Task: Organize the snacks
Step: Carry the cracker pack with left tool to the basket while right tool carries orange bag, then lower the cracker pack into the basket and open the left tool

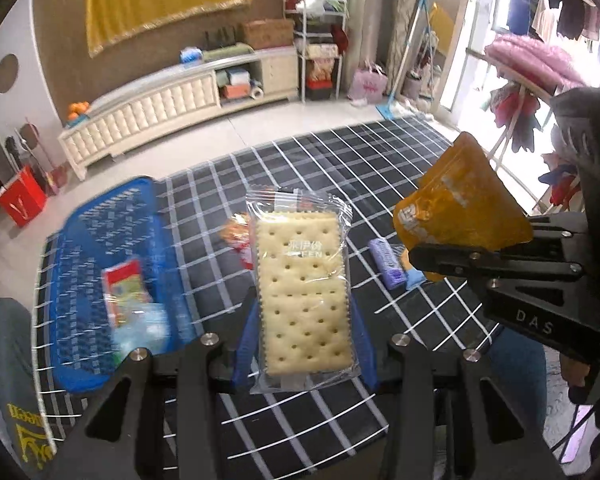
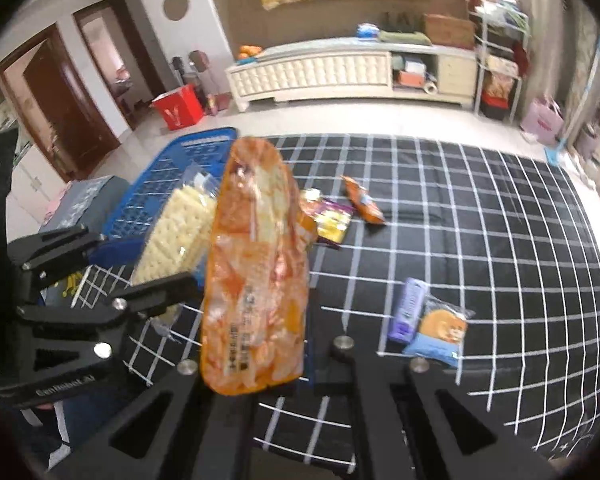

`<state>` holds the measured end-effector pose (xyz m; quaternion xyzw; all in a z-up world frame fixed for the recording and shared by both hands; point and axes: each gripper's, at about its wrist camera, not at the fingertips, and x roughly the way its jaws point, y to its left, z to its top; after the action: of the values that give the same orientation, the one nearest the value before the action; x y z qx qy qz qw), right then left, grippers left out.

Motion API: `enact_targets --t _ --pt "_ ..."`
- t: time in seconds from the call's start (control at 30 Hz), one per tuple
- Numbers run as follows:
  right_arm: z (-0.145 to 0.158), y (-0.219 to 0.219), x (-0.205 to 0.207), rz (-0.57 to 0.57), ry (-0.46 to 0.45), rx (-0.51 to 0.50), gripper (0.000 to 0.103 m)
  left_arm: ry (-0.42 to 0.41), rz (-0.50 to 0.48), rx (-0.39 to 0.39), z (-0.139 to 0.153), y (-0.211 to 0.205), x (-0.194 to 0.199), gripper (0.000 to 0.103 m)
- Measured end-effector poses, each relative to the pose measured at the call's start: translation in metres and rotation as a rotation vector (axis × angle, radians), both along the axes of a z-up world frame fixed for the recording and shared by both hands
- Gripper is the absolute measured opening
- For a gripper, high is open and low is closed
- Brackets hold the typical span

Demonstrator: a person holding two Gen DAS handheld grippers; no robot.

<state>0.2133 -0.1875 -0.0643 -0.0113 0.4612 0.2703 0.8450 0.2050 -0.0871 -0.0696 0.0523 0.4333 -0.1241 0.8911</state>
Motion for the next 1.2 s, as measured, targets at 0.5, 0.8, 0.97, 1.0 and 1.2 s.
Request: enact_targets --t 0.5,0.8,0.97,1.0,1.2 --pt "0.018 0.100 0.016 0.168 -0.053 0.031 0.005 -0.058 0.118 0.050 0.033 0.122 -0.021 0.040" --pt "-0.007 0.151 0.047 0.228 -0.001 0.034 0.005 0.012 0.165 0.008 0.005 0.164 0.013 0.040" --pt "-0.020 0.168 0.066 0.223 0.015 0.032 0.005 0.069 0.172 -0.025 -0.014 0.174 0.047 0.040" --pt "-0.022 0.169 0.070 0.217 0.019 0.038 0.005 0.079 0.173 -0.026 -0.018 0.174 0.057 0.040" --pt "-0.030 0.165 0.083 0.196 0.009 0.017 0.005 0.077 0.162 -0.040 -0.029 0.169 0.105 0.054"
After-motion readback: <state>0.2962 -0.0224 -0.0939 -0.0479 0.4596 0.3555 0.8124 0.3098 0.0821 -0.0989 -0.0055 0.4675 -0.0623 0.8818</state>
